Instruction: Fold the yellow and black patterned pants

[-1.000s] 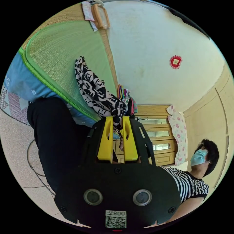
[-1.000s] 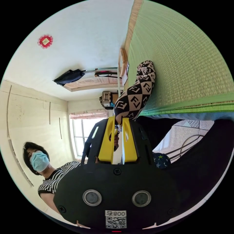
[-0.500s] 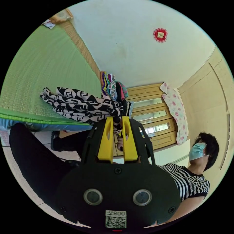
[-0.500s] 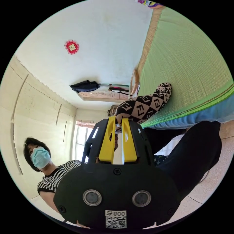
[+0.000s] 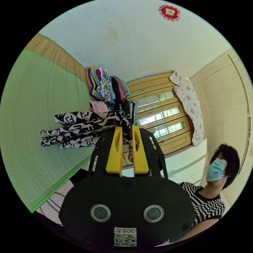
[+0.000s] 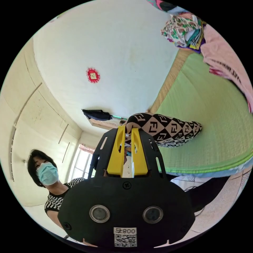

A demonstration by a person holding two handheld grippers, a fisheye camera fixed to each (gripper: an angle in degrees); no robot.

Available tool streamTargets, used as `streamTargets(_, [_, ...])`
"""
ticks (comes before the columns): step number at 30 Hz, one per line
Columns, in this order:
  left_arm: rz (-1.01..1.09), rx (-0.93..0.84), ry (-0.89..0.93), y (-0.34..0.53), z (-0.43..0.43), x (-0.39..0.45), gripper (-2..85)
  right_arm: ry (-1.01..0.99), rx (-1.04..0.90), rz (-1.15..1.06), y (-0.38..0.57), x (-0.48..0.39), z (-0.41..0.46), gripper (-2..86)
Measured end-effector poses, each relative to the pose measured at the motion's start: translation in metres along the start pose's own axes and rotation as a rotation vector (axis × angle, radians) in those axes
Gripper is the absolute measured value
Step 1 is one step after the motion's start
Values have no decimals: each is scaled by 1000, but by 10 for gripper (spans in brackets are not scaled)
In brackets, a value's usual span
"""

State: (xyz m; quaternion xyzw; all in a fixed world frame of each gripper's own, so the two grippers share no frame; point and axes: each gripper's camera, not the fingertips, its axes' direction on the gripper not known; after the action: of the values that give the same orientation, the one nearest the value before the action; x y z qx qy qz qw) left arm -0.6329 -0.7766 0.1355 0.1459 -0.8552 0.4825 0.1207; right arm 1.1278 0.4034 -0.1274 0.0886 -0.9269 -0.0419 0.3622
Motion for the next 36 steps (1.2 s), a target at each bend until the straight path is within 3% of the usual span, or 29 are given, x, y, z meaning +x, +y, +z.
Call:
streamTargets(8, [180,-30,88,-171,253,-34,67,97,144,-167,-154,-145,-94,18])
streamTargets(13, [270,-97,83,-224,401,-73,68,218,208,-222,-201,-207,-162,20])
streamTargets(16, [231,-209,-6,-225,496,-131,68,302,244,-140,-200,-194,-208,23])
streamTargets(20, [-11,-427,-75,-201,614,-242,69,366,324,152,-163,-124,-260,25])
streamTargets(25, [-34,-481,-40,-197,684,-294,69,301,372,198,-130,-116,-283,26])
streamTargets(36, [6,-594,-74,-202,805,-364,70,408,323,239,-121,-173,-292,31])
